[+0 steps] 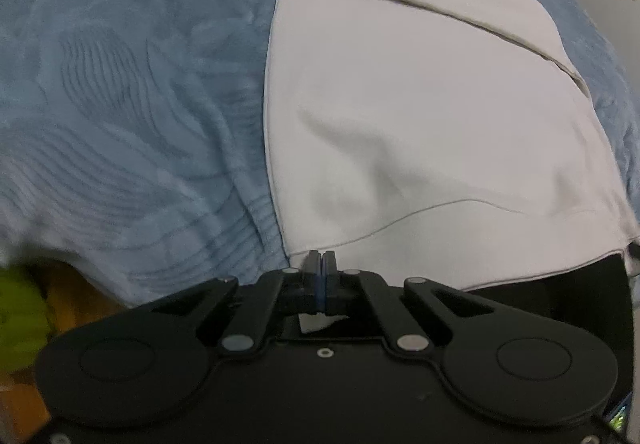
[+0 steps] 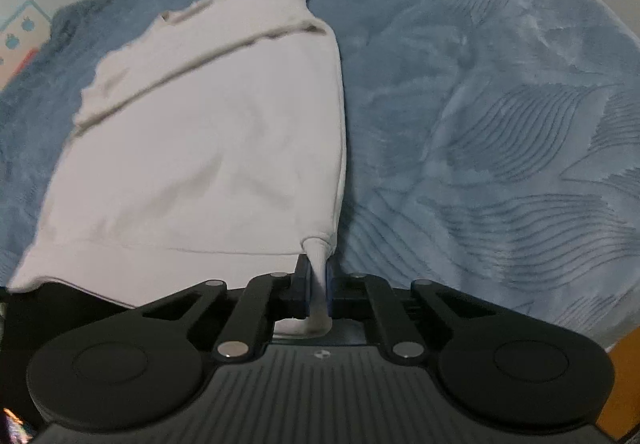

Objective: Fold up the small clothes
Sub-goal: 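Close both tools on the hem edge of the folded sweatshirt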

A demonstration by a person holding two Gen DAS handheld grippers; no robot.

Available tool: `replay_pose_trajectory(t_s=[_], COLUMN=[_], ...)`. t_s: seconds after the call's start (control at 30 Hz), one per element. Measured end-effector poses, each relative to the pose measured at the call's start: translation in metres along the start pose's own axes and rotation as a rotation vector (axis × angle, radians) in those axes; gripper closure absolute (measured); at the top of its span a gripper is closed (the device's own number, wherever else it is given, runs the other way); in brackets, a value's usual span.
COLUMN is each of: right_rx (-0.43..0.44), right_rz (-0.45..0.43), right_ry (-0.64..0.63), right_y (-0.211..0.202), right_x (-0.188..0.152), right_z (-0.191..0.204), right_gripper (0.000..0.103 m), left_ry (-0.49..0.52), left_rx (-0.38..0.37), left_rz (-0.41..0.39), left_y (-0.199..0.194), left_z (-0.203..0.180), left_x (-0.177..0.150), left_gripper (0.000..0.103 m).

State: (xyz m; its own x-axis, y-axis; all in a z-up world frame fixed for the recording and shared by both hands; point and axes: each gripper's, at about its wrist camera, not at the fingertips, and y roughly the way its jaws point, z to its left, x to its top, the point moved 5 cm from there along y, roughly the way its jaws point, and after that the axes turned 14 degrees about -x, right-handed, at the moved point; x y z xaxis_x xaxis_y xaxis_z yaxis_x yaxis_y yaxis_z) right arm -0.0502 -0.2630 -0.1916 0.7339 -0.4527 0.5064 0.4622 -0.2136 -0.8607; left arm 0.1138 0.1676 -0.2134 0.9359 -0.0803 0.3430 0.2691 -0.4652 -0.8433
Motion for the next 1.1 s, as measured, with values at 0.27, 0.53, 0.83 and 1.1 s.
replay_pose_trajectory(t_s=[0.27,0.53,0.83,1.1], right_rx=[-0.011,-0.048,-0.034,-0.02], right_rz=[-0.003,0.015,-0.001,-0.053], right_ry=[-0.02,-0.08,-0.064,-0.047], right_y=[-0.003,0.007,0.006,-0.014], right_x=[0.005,-0.002,0.001,0.01], right_z=[0.001,0.012,0.012,0.012], right_gripper=[0.089,0.08,0.094,0.095], left_ry=[0.001,-0.079,-0.057,-0.017], left_rx=[0.043,-0.039,-0.072,0.009], left_rz=[0.012,0.016,-0.015,-0.103], left_y=[-0.001,0.018,0.008,-0.048], left_z=[0.003,0.022,0.016,0.004], left_x=[0.003,-0.005,0.0,0.01], left_gripper=[0.069,0.056,0.099,0.101])
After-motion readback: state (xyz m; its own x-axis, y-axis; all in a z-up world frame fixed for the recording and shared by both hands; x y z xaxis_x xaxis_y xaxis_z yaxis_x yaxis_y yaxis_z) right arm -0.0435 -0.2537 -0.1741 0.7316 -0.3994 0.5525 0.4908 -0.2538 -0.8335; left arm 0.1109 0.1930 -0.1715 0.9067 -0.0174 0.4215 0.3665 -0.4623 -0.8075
